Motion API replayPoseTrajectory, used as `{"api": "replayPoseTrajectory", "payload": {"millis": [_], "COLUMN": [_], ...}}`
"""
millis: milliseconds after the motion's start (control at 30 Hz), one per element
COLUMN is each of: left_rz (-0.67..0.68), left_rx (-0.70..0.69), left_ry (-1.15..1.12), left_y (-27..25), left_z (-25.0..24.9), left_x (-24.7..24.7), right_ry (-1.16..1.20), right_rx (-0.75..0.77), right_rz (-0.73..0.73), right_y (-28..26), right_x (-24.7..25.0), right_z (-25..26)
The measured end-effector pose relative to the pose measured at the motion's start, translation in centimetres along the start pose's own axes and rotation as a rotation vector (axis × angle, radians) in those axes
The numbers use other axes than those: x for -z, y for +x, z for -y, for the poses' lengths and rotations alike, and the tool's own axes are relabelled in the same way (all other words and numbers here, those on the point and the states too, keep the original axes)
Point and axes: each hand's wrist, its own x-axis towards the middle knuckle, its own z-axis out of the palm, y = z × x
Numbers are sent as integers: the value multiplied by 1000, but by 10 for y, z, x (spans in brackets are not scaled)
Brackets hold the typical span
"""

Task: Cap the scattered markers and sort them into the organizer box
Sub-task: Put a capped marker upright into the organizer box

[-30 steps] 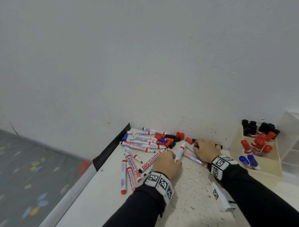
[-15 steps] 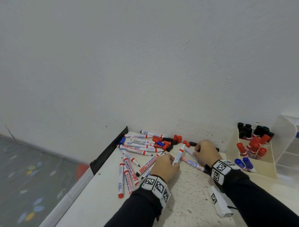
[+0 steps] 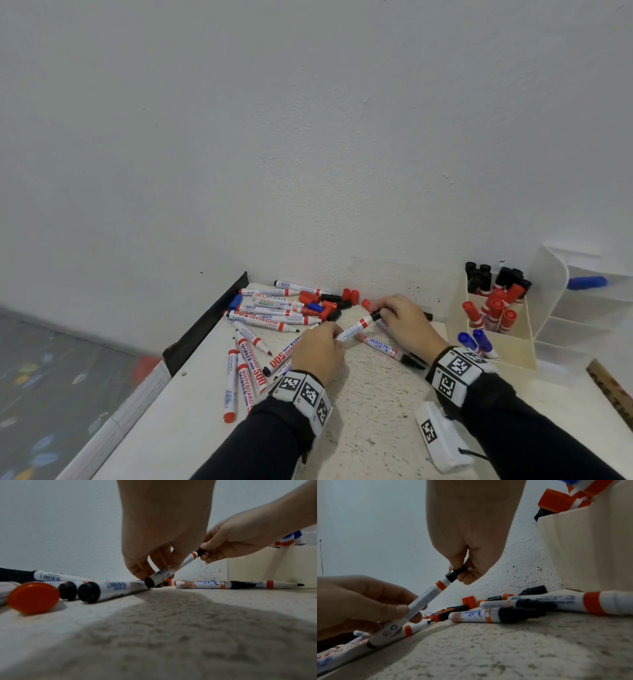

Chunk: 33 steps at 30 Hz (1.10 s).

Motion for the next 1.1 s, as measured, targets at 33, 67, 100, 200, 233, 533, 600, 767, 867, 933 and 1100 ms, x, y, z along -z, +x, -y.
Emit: {"api": "replayPoseTrajectory", "payload": {"millis": [33, 67, 100, 200, 233, 533, 600, 767, 867, 933, 1100], "left_rz": [-6, -12, -12, -4, -3, 274, 263, 24, -73, -43, -2], "left_rx": [-16, -37, -56, -115, -157, -36, -30, -60, -24, 93, 176], "left_ry": [7, 12, 7, -113, -125, -661, -692, -497, 22, 222, 311], "left_y": [0, 0, 1, -1, -3, -10, -11, -6, -2, -1, -1], "left_z": [0, 0, 0, -5, -8, -16, -19, -14, 1, 6, 10], "left_x": [1, 1, 1, 4, 4, 13, 15, 9, 10, 9, 4], "right_ry": [49, 105, 147, 130, 134, 162, 182, 112, 121, 107, -79], "right_rx": [-15, -26, -45, -71, -73, 49, 72, 83, 40, 15, -106], "right_rz": [5, -8, -30, -87, -93, -111, -92, -130, -356, -527, -707], "right_y": [-2, -4, -5, -7, -8, -3, -4, -6, -4, -2, -9], "right_x": [-1, -3, -4, -5, -6, -12, -8, 14, 52, 86, 149], "right_z": [0, 0, 1, 8, 11, 40, 44, 51, 50, 47, 20]}}
